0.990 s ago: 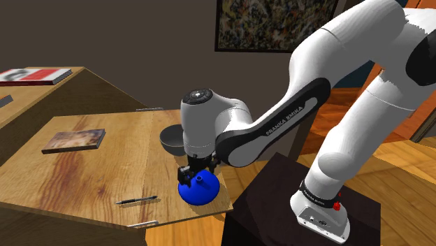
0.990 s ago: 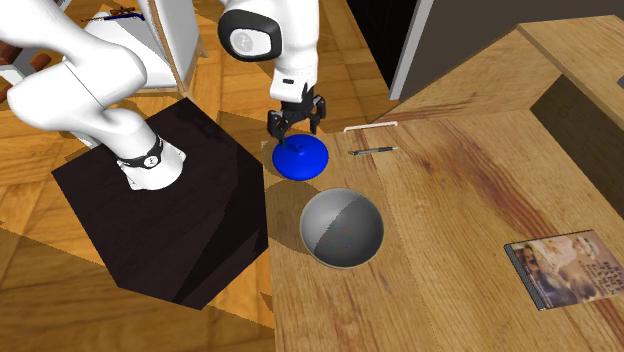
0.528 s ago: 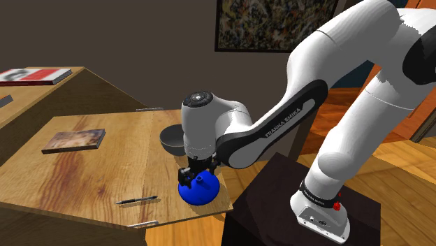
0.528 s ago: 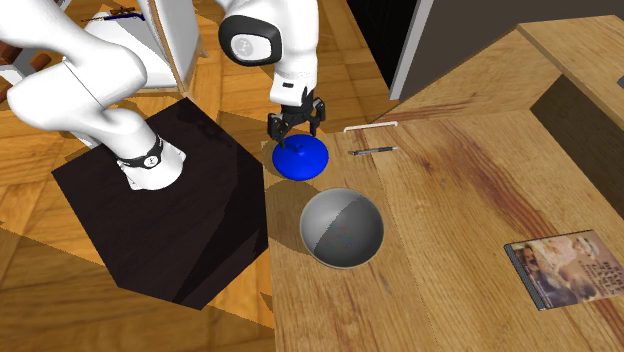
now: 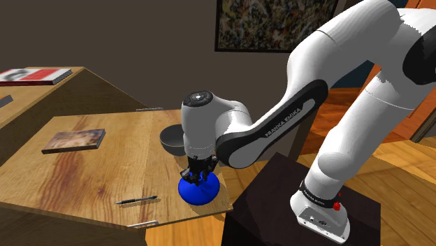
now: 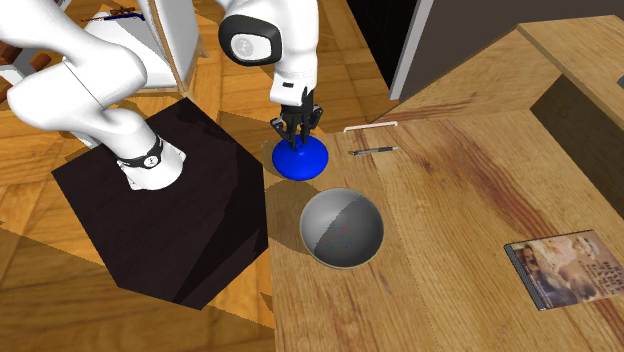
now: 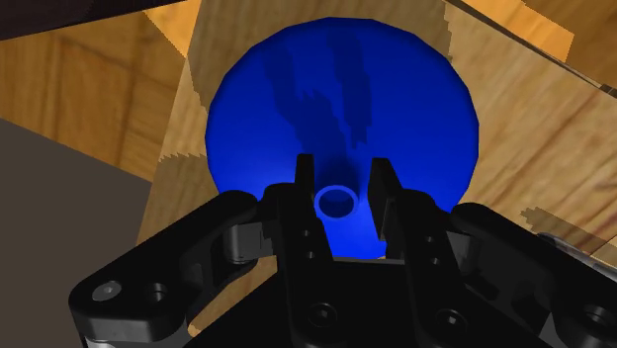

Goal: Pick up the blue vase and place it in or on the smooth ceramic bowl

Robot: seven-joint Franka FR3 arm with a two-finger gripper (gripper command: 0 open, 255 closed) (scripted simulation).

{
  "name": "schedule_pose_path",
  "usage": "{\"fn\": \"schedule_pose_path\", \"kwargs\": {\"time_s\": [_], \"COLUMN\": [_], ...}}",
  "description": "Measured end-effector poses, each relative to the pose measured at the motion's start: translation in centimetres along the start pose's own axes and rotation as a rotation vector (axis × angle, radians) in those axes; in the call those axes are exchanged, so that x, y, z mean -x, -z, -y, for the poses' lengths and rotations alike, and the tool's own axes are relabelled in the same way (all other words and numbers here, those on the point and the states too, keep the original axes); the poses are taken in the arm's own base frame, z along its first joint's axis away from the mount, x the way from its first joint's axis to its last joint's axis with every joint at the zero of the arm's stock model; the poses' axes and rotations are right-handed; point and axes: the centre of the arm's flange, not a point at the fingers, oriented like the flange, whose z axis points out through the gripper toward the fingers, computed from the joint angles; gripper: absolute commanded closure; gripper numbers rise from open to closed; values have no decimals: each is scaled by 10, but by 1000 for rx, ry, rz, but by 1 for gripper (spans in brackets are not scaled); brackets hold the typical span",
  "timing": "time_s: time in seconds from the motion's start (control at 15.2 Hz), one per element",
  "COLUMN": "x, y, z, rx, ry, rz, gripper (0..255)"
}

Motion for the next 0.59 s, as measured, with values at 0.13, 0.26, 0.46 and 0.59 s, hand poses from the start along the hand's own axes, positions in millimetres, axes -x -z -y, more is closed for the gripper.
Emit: {"fn": "schedule_pose_path", "kwargs": {"time_s": [0.13, 0.26, 0.46, 0.59], "x": [0, 0, -2, -1], "y": [0, 2, 15, 25], "z": [0, 0, -1, -2], "rx": [0, 0, 0, 0], "ry": [0, 0, 1, 1], "rz": [0, 0, 1, 1], "gripper": [255, 255, 255, 255]}}
